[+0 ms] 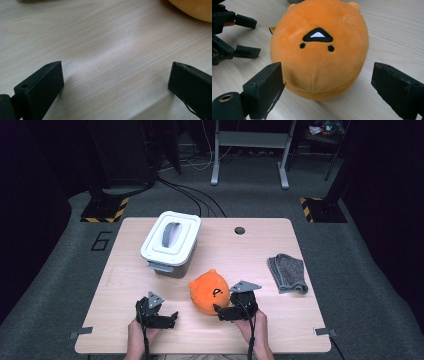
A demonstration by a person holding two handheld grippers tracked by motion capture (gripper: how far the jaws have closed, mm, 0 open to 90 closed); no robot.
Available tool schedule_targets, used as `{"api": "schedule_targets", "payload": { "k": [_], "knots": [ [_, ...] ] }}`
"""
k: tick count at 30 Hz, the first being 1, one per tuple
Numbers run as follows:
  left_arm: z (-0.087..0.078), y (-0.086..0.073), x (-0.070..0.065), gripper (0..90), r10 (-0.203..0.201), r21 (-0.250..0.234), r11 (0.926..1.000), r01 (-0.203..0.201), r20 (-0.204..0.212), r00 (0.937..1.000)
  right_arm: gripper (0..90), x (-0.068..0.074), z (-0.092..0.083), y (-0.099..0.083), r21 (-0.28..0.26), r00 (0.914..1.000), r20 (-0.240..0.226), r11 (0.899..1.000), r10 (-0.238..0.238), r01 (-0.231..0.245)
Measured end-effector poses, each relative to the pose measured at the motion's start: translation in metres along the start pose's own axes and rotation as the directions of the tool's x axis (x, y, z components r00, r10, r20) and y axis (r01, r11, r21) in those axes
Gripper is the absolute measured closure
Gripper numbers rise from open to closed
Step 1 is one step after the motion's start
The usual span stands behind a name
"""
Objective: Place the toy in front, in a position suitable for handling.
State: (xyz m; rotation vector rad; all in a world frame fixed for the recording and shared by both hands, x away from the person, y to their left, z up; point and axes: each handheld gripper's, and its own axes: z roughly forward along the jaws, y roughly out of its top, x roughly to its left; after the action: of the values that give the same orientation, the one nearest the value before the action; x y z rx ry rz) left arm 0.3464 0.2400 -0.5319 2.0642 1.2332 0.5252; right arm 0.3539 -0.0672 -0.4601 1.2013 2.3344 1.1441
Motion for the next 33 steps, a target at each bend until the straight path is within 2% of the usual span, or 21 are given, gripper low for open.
{"api": "schedule_targets", "payload": {
  "k": [10, 13, 14, 15, 18, 25, 29, 33],
  "knots": [
    [0.000, 0.000, 0.000, 0.0, 0.000, -0.004, 1.0000, 0.000, -0.002, 1.0000, 20.0, -0.001, 0.015, -0.004, 0.036, 0.9987, -0.029, 0.999, 0.041, -0.040],
    [0.000, 0.000, 0.000, 0.0, 0.001, -0.004, 1.0000, -0.001, -0.002, 1.0000, 28.6, -0.003, 0.019, -0.006, 0.045, 0.9993, -0.019, 0.998, 0.033, -0.032],
    [0.000, 0.000, 0.000, 0.0, 0.000, -0.004, 1.0000, 0.000, -0.002, 1.0000, 31.3, -0.003, 0.020, -0.007, 0.049, 0.9989, -0.013, 0.998, 0.046, -0.045],
    [0.000, 0.000, 0.000, 0.0, 0.000, -0.004, 1.0000, 0.000, -0.002, 1.0000, 35.0, -0.005, 0.021, -0.008, 0.046, 0.9993, -0.013, 0.998, 0.036, -0.036],
    [0.000, 0.000, 0.000, 0.0, 0.001, -0.004, 1.0000, -0.001, -0.002, 1.0000, 44.1, -0.007, 0.022, -0.011, 0.059, 0.9985, -0.017, 0.997, 0.052, -0.051],
    [0.000, 0.000, 0.000, 0.0, 0.000, -0.004, 1.0000, 0.000, -0.002, 1.0000, 60.6, -0.009, 0.019, -0.012, 0.027, 0.9993, -0.037, 1.000, 0.005, -0.004],
    [0.000, 0.000, 0.000, 0.0, 0.000, -0.004, 1.0000, 0.000, -0.002, 1.0000, 64.5, -0.012, 0.014, -0.008, -0.003, 0.9973, -0.068, 1.000, -0.027, 0.027],
    [0.000, 0.000, 0.000, 0.0, 0.000, -0.004, 1.0000, 0.000, -0.002, 1.0000, 65.7, -0.016, 0.007, -0.002, -0.021, 0.9945, -0.075, 0.997, -0.073, 0.071]
  ]
}}
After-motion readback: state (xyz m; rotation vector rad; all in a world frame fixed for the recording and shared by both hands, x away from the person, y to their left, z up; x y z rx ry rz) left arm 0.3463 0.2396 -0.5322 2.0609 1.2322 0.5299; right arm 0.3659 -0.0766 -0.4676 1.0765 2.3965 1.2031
